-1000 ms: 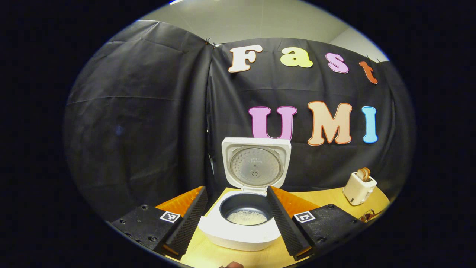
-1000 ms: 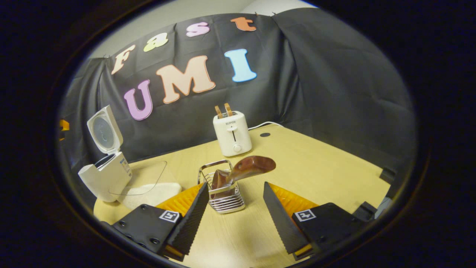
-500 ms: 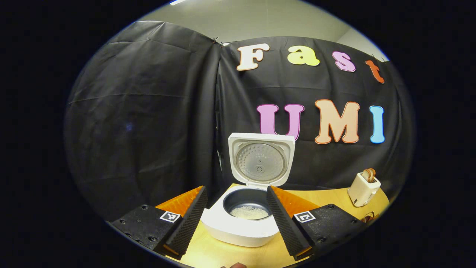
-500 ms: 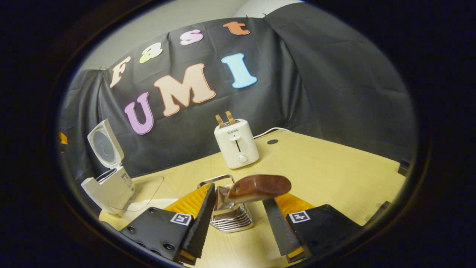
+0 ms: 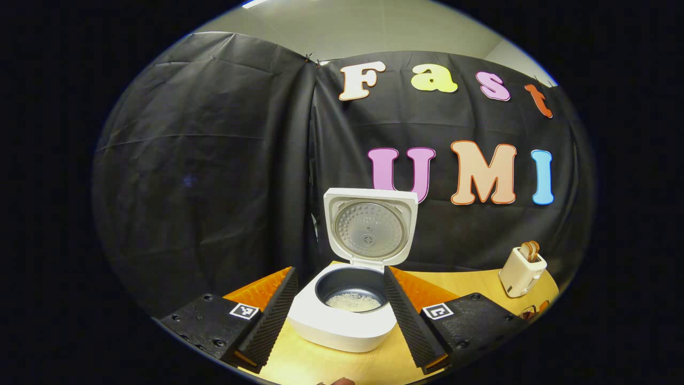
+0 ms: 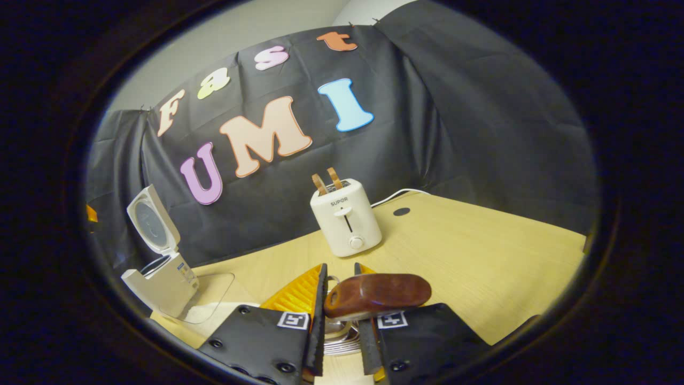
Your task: Close the left gripper, press the button to open the rice cooker; take a wooden spoon from the chopstick holder with the right hand, scoop a spoonful of rice and pour it into the rice cooker, then put the wooden spoon back into the chopstick holder.
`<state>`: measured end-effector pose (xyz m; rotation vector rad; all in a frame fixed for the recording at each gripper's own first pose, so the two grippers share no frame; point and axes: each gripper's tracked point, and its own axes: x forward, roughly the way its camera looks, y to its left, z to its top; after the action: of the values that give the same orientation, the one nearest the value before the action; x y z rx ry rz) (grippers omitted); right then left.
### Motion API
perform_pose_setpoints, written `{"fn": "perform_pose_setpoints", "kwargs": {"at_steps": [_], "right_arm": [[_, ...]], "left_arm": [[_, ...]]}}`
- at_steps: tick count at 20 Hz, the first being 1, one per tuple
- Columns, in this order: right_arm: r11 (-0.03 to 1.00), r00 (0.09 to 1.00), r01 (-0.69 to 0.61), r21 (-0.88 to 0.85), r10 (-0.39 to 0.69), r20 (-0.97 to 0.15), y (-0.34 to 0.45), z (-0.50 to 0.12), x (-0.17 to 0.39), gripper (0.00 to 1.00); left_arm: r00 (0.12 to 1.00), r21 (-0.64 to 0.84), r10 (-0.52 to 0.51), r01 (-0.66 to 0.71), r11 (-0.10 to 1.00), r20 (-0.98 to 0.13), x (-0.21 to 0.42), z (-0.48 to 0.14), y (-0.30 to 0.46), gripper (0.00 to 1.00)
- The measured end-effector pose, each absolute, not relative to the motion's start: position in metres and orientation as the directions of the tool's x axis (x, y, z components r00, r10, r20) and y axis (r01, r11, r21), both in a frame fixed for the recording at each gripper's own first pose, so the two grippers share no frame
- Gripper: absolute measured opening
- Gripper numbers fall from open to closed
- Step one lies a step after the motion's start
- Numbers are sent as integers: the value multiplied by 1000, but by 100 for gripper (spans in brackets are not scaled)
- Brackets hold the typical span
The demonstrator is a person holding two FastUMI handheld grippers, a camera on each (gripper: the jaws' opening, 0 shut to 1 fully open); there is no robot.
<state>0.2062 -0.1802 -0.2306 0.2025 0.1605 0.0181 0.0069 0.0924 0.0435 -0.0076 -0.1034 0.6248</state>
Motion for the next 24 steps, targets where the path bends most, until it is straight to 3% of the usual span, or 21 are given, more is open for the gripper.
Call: {"fn": "perform_pose_setpoints", "kwargs": {"at_steps": [4, 10, 11, 24], "right_arm": [[976, 981, -28, 216, 68, -180, -174, -224, 221, 22], [985, 962, -83, 151, 119, -244, -160, -217, 230, 24], [987, 962, -93, 133, 123, -244, -159, -211, 230, 18], [995, 974, -73, 72, 86, -210, -130, -133, 206, 19]], "left_arm": [[799, -57, 592, -590, 806, 102, 3, 44, 90, 93], [797, -70, 600, -596, 800, 71, -6, 26, 86, 94], [801, -77, 595, -591, 803, 64, -7, 22, 84, 95], [890, -33, 453, -452, 892, 47, 14, 6, 85, 95]]}}
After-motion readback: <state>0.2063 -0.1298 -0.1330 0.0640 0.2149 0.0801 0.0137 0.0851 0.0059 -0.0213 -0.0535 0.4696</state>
